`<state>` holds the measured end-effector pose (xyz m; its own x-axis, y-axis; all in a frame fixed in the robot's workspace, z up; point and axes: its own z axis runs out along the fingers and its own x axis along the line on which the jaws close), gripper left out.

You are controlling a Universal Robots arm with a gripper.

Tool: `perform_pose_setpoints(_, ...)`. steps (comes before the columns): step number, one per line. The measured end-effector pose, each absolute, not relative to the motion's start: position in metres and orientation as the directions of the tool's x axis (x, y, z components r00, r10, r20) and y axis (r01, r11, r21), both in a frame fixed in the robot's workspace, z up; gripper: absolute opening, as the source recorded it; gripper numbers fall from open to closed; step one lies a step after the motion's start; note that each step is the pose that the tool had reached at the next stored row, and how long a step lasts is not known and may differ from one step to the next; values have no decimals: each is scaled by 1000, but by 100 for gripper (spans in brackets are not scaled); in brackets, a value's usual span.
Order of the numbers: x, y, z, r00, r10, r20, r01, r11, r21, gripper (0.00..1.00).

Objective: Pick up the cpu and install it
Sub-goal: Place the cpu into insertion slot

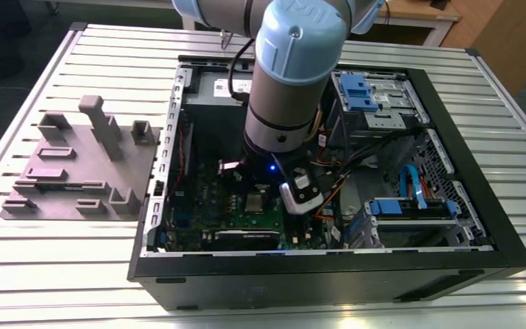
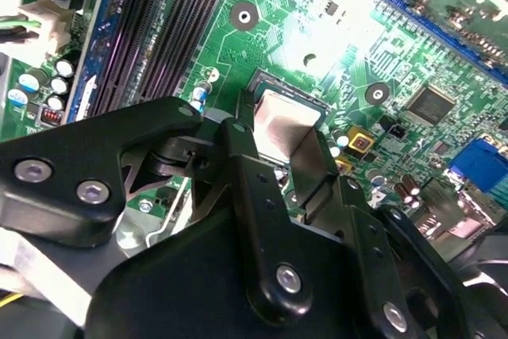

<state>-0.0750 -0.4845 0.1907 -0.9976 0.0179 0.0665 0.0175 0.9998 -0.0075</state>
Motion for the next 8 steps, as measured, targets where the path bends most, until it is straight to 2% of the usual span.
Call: perform_pose_setpoints(8, -75, -484, 193, -997, 30, 66, 29, 1000, -7, 45)
